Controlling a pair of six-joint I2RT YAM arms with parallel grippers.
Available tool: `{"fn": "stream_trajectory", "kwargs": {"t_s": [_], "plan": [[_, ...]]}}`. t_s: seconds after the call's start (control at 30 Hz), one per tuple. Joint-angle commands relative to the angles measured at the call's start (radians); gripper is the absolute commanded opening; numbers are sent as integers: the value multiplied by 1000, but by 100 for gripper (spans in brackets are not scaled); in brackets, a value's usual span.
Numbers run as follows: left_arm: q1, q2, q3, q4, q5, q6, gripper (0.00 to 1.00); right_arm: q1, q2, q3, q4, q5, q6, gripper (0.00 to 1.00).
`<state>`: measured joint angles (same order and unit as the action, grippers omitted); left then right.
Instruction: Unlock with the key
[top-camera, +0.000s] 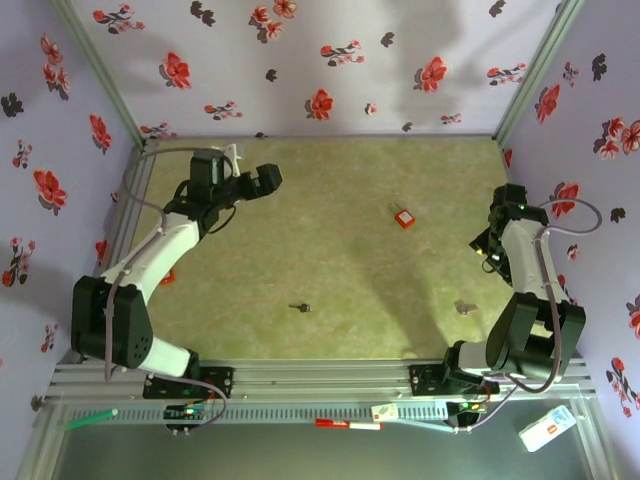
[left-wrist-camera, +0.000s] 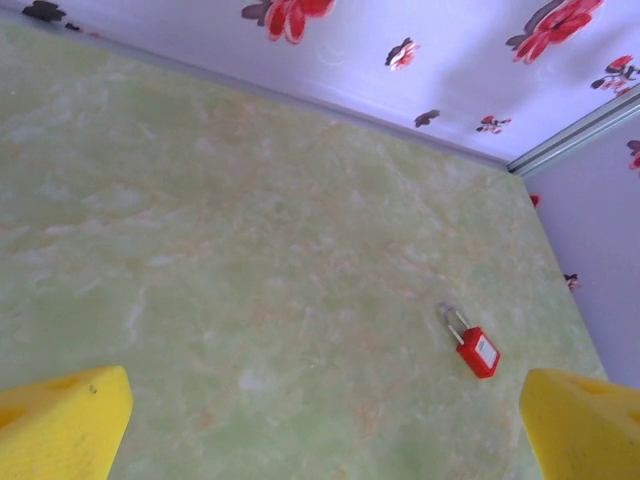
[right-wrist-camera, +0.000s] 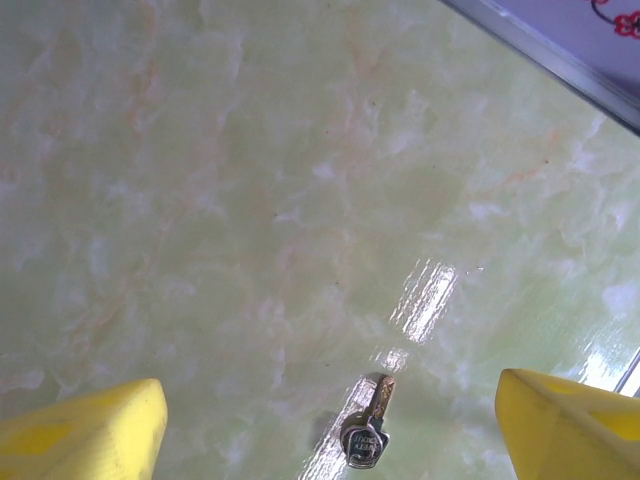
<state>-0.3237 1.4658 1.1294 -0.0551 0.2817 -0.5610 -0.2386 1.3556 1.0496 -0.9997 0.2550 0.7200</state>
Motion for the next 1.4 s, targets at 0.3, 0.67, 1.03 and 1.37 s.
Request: {"fn": "stream_trajectory", "kwargs": {"t_s": [0.3, 0.67, 1.03, 1.37], "plan": [[-6, 39, 41, -67, 37, -114, 100, -5, -48, -132, 40, -33, 61, 83], [-6, -28, -64, -128, 7, -118, 100, -5, -68, -166, 22, -62, 35, 82], [-6, -52, -107, -126, 2, -134, 100, -5, -50, -213, 22, -25, 82, 80], [-5, -2, -27, -201, -2, -182, 100, -5, -22, -305, 137, -68, 131, 74]]}}
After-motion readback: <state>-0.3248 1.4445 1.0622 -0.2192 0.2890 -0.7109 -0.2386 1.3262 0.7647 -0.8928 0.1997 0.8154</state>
